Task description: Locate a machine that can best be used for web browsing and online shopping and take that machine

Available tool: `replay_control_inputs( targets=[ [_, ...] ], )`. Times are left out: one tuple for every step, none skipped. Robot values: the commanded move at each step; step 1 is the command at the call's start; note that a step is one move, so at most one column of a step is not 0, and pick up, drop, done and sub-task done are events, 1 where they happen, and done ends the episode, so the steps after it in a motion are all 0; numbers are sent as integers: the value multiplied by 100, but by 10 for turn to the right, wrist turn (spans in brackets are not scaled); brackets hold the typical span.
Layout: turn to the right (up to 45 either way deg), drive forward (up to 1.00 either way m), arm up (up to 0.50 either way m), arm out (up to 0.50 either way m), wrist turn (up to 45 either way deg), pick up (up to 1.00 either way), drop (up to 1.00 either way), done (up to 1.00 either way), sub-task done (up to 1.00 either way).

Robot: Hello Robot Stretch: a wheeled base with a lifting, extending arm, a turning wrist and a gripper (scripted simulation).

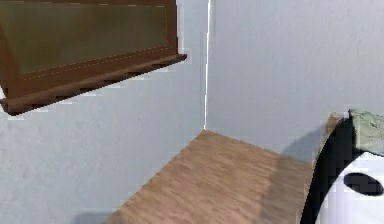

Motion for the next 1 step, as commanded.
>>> replay_control_inputs(
  targets=[
    [0, 45, 0, 0, 0, 0, 0, 0, 0]
  ],
)
